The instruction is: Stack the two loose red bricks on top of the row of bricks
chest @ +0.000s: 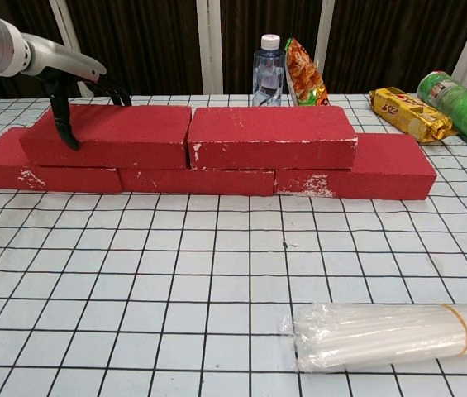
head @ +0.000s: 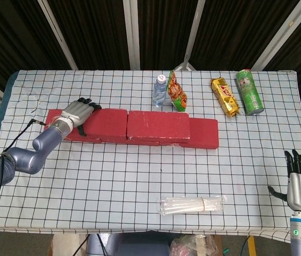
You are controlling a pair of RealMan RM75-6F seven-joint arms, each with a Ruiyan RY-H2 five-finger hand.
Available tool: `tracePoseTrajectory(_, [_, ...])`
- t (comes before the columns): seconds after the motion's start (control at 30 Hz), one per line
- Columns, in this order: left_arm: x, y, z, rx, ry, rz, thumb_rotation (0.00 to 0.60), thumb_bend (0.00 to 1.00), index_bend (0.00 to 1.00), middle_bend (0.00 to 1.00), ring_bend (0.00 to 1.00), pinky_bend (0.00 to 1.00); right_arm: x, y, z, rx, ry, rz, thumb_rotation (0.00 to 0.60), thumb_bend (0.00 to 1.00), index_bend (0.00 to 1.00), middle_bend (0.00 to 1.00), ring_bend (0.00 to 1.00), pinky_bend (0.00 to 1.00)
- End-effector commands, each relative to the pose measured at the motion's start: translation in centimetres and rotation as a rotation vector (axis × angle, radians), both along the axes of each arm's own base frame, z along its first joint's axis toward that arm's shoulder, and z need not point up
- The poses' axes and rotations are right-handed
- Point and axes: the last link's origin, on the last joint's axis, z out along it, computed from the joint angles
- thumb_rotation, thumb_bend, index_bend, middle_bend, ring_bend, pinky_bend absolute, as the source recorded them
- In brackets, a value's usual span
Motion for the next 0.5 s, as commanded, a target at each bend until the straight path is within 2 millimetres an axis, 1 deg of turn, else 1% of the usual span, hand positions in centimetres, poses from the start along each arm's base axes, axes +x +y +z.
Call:
tracePoseTrajectory(0.03, [0.05, 0.04, -0.04, -0.001, 0.001, 0.002, 0.6, 0.0, 0.15, 0.08, 0.0, 0.0, 0.0, 0.0, 0.02, -0.001, 0.0, 0.0, 0.6, 0.13, 0.03, 0.0, 0.0, 0.0])
tracePoseTrajectory(0.5, [0.39, 0.03, -0.29, -0.001, -0.002, 0.004, 0.6, 0.0, 0.13, 0.06, 0.0, 0.0, 0.0, 0.01, 0.03, -0.002, 0.001, -0.002, 0.6, 0.13, 0.03, 0.0, 0.0, 0.0])
